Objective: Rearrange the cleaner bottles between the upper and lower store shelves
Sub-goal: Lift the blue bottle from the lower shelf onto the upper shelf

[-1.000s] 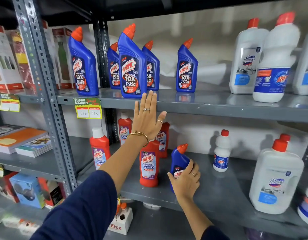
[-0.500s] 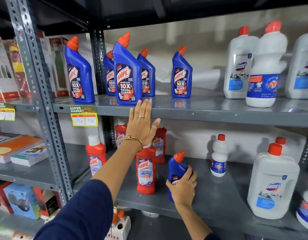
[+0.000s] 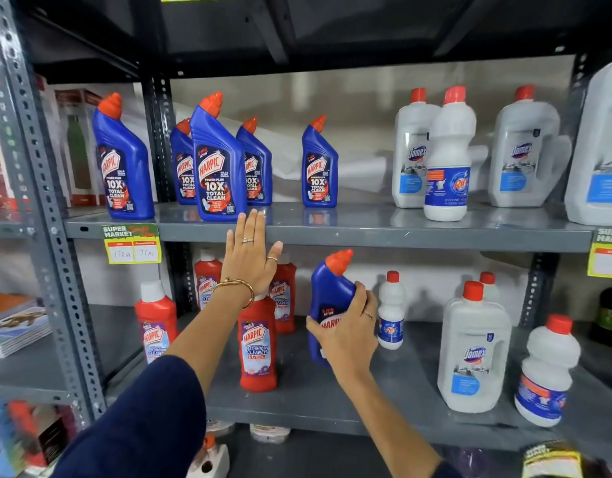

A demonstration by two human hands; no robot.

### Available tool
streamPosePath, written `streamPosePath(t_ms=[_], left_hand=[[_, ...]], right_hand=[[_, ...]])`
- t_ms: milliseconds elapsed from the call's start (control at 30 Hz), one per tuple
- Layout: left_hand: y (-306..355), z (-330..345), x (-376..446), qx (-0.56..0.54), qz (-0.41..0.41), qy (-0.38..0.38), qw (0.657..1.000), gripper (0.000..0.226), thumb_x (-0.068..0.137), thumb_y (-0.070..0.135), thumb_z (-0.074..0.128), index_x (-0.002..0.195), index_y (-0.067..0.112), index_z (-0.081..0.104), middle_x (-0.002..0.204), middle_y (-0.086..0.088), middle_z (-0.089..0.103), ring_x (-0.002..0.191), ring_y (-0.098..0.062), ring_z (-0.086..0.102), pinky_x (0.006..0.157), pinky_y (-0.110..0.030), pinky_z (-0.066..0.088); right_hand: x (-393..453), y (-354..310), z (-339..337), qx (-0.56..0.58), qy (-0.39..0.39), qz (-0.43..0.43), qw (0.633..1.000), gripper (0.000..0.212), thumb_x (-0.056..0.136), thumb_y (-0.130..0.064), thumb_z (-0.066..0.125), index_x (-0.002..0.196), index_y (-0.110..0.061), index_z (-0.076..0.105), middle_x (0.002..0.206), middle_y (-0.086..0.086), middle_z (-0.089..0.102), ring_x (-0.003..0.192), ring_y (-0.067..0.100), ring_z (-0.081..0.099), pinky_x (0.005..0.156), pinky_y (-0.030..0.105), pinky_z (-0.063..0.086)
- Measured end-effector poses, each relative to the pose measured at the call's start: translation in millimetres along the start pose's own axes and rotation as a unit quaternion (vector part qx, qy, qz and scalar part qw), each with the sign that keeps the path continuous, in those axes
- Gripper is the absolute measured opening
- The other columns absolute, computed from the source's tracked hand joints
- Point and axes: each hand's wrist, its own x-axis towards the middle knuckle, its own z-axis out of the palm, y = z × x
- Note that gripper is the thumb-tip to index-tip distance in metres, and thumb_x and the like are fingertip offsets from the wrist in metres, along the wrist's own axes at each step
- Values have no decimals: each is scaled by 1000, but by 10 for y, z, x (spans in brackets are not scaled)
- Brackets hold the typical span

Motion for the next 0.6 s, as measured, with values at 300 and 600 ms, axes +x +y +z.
streamPosePath(t_ms=[300,600], left_hand=[[14,-77,-19,-5,5,-21,1000,60,95,35,28,141,9,1,155,-10,4,142,-25,-5,114,-43,-1],[-53,-86,0,-19,19,-20,999,58,95,32,30,142,11,3,155,-7,6,142,-23,-4,115,-41,-1]], right_hand=[[566,-754,-751,62,107,-100,987,99,52,-46,81,130,-17,28,125,12,46,103,32,55,67,38,48],[1268,-1435,-998,65,140,-137,978,103,52,-53,76,133,-15,27,125,15,47,104,35,54,70,40,43]])
